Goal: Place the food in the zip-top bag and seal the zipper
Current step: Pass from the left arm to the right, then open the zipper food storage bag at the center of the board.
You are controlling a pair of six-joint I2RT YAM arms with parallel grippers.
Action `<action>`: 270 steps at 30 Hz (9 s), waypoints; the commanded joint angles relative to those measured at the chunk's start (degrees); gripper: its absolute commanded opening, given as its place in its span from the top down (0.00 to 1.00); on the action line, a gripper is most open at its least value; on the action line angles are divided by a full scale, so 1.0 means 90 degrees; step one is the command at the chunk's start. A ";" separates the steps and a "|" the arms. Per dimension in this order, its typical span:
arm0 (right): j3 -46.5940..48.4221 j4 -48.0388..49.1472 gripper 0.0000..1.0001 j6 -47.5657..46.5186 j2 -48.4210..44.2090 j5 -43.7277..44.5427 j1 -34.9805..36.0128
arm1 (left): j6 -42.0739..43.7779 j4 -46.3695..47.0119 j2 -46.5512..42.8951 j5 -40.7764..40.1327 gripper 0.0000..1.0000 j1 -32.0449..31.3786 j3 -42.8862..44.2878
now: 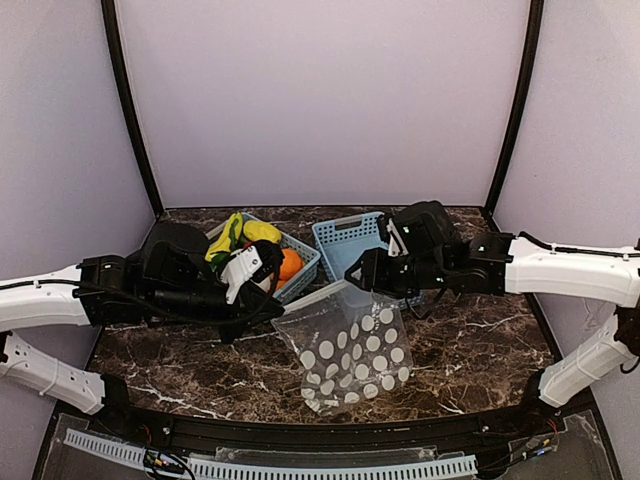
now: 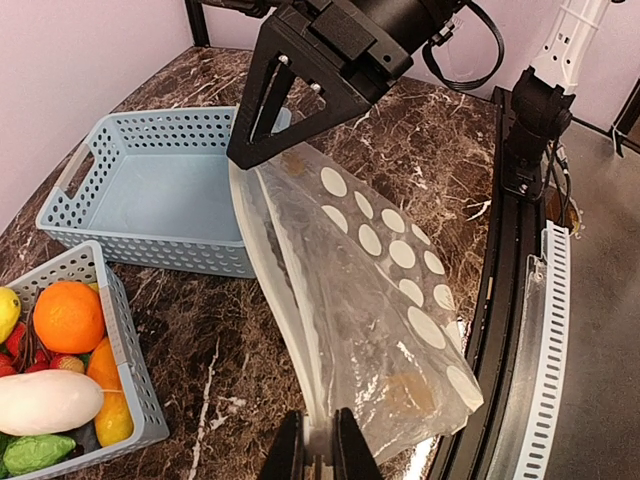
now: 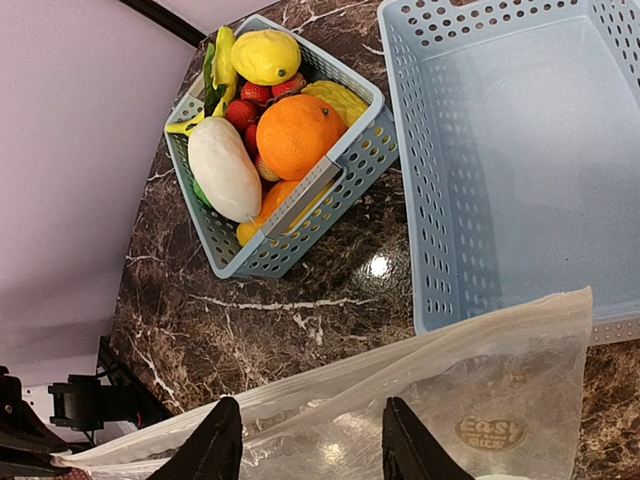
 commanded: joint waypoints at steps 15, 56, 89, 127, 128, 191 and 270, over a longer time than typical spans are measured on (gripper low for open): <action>0.0313 0.0304 0.49 -0.0004 0.0266 -0.0202 0.0098 | 0.0045 0.0035 -0.0025 -0.0052 0.99 -0.0036 -0.0012; -0.1089 0.1891 0.11 -0.0578 -0.0283 -0.0915 0.0475 | -0.1203 0.0658 0.0097 -0.0736 0.99 -0.0036 -0.0382; -0.0761 0.2509 0.96 -0.0434 0.0722 -0.1075 0.0571 | -0.1254 0.1096 0.0015 -0.0159 0.99 -0.0036 -0.0604; -0.3380 0.4493 1.00 -0.2463 -0.1672 -0.1716 0.0575 | -0.4851 0.2075 0.1210 0.2223 0.09 0.1086 0.0342; -0.3383 0.4470 1.00 -0.2471 -0.1668 -0.1727 0.0578 | -0.4872 0.2149 0.1329 0.2316 0.09 0.1087 0.0358; -0.2382 0.3875 0.27 -0.2204 -0.1216 -0.1896 0.0593 | -0.3125 -0.0938 0.0605 0.0162 0.99 0.1057 0.1036; -0.0164 -0.0228 0.72 0.0103 -0.0472 0.0390 0.1140 | -0.2921 -0.0263 0.0931 -0.1493 0.99 -0.0105 0.0704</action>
